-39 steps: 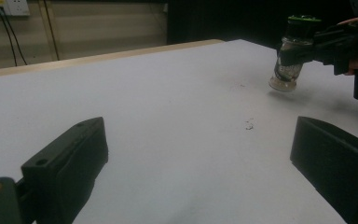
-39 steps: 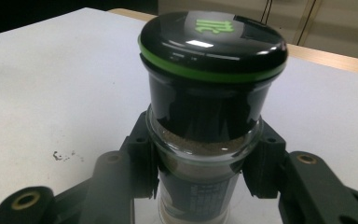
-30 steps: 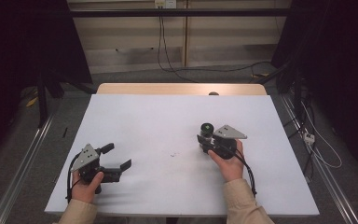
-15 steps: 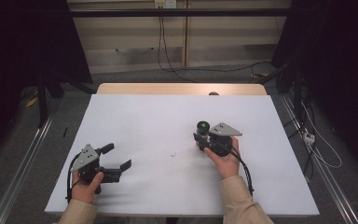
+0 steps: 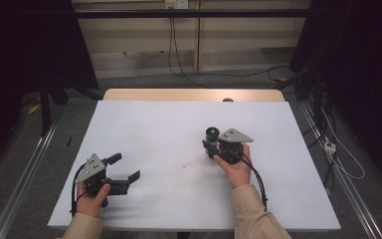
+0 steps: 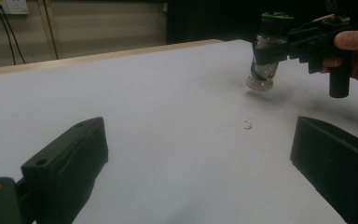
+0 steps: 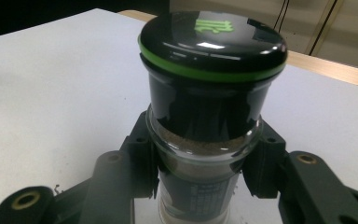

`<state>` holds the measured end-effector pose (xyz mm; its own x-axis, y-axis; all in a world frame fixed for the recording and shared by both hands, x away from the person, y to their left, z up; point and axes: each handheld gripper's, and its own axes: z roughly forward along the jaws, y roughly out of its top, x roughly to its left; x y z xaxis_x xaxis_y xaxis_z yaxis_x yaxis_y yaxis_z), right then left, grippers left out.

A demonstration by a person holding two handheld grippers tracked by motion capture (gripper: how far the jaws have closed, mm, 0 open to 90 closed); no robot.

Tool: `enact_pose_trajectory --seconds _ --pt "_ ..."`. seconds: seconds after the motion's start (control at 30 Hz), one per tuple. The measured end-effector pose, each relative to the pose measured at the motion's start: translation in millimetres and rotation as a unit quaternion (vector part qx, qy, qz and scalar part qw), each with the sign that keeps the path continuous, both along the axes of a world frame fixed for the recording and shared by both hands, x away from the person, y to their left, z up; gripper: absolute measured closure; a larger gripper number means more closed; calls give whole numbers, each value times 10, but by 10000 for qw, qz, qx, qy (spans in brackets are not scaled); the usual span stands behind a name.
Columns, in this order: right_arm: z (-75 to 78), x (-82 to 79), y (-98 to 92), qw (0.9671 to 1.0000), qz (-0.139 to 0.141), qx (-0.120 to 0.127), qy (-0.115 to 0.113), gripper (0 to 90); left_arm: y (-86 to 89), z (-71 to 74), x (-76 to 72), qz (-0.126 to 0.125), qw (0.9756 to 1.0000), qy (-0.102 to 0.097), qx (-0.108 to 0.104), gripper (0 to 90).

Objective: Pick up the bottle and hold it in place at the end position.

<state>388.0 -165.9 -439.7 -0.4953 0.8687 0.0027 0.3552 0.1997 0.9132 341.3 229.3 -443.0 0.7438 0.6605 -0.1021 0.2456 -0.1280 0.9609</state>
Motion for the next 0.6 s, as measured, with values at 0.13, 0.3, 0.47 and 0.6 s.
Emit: enact_pose_trajectory --seconds 0.13,0.3,0.47,0.6 --pt "2 24 28 10000 29 -3 -8 538 0 3 -4 11 10000 -3 -11 37" --pt "3 45 64 10000 56 -18 -12 538 2 0 -4 17 10000 12 -12 37" --pt "0 73 88 10000 82 -9 -20 538 1 1 -6 11 10000 1 0 38" --pt "-5 87 101 10000 90 -32 -20 539 3 1 -7 12 10000 8 -10 37"
